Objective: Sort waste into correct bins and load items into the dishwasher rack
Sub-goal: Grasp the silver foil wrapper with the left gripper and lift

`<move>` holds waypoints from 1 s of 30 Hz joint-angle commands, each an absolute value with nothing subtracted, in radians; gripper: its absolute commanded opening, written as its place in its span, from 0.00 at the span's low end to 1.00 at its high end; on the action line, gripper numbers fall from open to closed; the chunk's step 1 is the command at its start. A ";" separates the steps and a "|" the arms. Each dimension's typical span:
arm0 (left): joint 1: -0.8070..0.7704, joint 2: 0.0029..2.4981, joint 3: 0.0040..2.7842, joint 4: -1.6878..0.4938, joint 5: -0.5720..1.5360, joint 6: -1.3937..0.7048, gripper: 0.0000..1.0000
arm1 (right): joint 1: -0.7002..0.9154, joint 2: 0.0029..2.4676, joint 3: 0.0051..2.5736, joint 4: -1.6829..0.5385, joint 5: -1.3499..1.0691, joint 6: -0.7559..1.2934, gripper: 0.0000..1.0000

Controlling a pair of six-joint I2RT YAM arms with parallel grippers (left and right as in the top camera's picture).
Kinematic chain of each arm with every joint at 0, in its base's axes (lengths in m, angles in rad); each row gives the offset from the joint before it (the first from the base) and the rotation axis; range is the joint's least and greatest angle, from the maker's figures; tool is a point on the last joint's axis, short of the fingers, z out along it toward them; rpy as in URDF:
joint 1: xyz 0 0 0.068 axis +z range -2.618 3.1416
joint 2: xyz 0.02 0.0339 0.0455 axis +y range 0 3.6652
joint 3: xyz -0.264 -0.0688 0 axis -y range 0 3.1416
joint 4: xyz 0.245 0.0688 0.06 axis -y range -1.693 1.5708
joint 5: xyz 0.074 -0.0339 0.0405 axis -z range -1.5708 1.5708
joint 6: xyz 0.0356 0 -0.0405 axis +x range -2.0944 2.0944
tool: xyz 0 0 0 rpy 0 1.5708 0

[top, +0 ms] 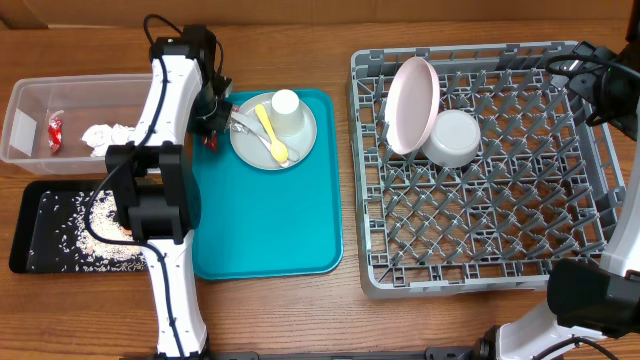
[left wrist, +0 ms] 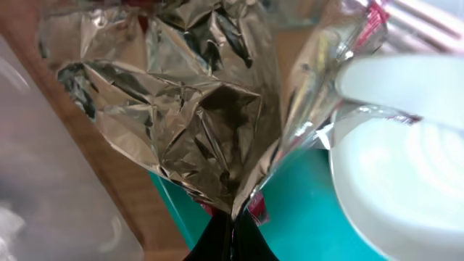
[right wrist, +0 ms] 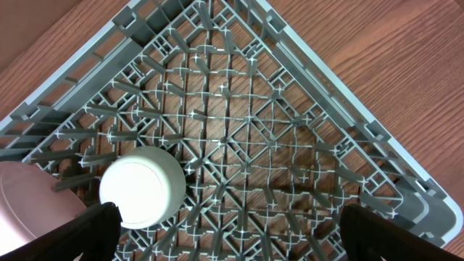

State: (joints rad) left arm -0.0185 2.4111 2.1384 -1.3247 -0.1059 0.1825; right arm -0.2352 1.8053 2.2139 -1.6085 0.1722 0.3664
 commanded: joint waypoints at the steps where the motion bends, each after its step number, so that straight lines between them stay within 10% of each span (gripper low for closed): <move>1: -0.012 2.412 2.189 -1.374 -0.109 0.105 0.04 | -0.238 1.797 2.211 -1.602 0.183 0.374 1.00; 30: 0.009 2.377 2.751 -1.689 0.001 -0.269 0.04 | -0.238 1.797 2.211 -1.603 0.183 0.374 1.00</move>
